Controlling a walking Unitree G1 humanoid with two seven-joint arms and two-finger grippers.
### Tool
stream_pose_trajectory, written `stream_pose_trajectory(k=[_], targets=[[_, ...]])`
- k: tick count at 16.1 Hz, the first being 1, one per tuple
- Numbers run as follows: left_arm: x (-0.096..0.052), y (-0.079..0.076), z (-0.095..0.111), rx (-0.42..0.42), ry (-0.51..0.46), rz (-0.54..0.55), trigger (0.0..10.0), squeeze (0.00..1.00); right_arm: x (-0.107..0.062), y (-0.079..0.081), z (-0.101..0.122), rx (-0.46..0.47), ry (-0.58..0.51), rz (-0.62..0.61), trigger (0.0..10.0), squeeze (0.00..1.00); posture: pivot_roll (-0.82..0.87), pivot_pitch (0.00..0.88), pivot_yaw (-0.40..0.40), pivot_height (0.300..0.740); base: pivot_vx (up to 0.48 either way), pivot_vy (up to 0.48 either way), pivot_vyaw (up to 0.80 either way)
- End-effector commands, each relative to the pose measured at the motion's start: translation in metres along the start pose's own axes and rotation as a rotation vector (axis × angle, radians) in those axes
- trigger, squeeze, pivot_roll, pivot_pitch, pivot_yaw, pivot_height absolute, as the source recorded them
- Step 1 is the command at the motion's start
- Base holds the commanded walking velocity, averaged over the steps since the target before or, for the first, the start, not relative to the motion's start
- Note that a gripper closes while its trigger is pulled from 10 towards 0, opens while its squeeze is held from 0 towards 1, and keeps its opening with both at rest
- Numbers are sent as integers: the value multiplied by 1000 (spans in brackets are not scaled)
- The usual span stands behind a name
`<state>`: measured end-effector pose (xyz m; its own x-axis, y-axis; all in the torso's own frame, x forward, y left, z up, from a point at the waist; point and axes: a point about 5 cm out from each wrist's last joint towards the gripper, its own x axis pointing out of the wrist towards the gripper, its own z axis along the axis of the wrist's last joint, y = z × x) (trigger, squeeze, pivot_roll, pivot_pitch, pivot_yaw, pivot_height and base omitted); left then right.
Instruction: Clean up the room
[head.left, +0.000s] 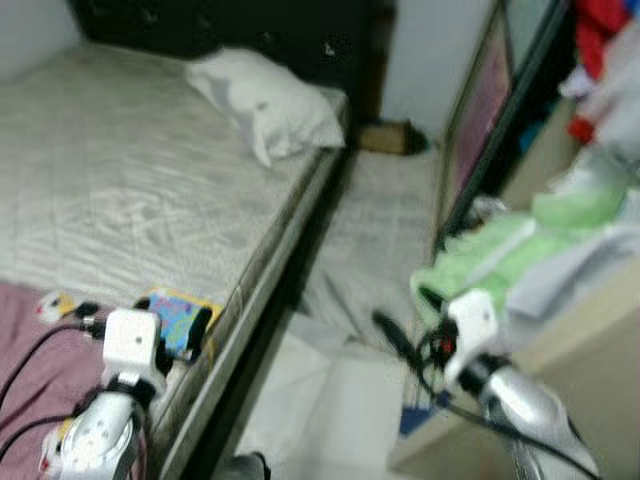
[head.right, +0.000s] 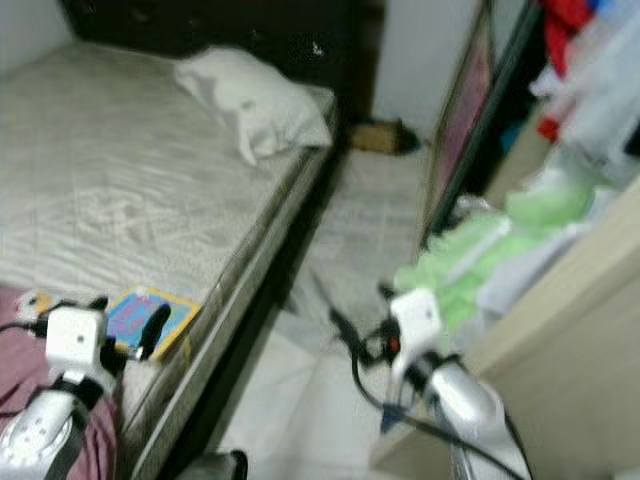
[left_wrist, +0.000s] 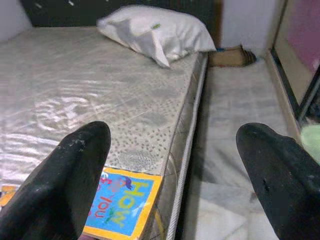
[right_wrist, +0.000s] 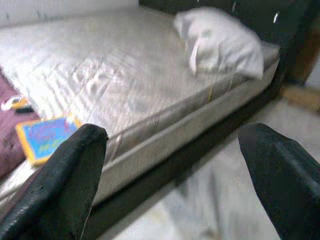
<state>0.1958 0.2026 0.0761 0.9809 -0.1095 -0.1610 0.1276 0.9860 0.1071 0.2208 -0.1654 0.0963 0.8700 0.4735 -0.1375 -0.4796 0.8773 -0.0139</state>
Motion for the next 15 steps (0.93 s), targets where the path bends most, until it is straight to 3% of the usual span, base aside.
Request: stream_pose_trajectory(k=[1, 5, 15], targets=[[0, -4, 0, 1, -1, -9, 10000, 0, -1, -9, 4, -24, -11, -63, 10000, 0, -22, 58, -54, 740, 0, 0, 800], [4, -4, 0, -2, -5, 7, 10000, 0, 16, -5, 18, -38, -78, -84, 10000, 0, -22, 48, -55, 740, 0, 0, 800], [3, -2, 0, 7, -4, 25, 10000, 0, 20, -4, 18, -41, -90, -96, 10000, 0, -20, 56, -48, 740, 0, 0, 800]])
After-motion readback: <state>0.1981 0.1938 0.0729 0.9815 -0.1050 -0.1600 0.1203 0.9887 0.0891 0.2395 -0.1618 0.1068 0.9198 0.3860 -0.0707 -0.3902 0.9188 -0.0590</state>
